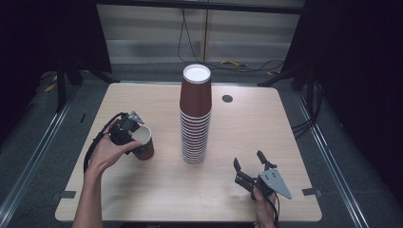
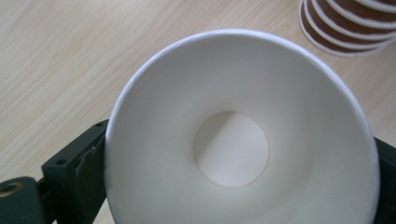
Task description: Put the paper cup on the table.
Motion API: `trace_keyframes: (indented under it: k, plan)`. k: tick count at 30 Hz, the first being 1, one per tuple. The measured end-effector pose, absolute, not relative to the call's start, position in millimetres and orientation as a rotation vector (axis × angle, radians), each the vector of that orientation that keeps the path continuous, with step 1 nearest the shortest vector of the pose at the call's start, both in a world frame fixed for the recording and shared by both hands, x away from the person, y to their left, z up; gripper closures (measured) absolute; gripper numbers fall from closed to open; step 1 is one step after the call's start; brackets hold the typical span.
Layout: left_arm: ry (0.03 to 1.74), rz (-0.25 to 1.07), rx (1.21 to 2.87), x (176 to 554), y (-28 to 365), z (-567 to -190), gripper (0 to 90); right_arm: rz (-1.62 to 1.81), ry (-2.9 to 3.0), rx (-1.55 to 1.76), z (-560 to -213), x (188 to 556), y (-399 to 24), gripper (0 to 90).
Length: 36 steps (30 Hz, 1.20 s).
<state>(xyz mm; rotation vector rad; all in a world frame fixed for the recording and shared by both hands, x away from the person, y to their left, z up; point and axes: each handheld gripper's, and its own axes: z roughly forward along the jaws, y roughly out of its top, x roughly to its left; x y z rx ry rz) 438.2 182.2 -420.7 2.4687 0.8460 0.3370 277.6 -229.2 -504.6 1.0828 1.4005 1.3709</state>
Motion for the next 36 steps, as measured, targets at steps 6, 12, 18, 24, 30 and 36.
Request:
trace_keyframes:
  k: [6,12,18,24,30,36]
  plan:
    - [0.846,0.348,2.440,437.8,178.1,-431.1,3.6,1.371,1.400,1.083,-504.6,277.6,-229.2,12.7]
    - [0.857,0.330,2.407,437.3,186.8,-439.4,5.4,1.371,1.400,1.084,-504.6,277.6,-229.2,12.7]
    - [0.849,0.343,2.364,431.7,193.7,-449.5,8.0,1.370,1.401,1.084,-504.6,277.6,-229.3,12.6]
    - [0.829,0.329,2.321,429.0,201.8,-460.1,12.6,1.371,1.400,1.084,-504.6,277.6,-229.2,12.7]
    - [0.832,0.346,2.268,424.4,205.1,-469.7,15.3,1.368,1.402,1.086,-504.5,277.5,-229.3,12.6]
    - [0.886,0.362,2.290,418.3,210.1,-473.1,15.8,1.369,1.403,1.086,-504.5,277.5,-229.4,12.6]
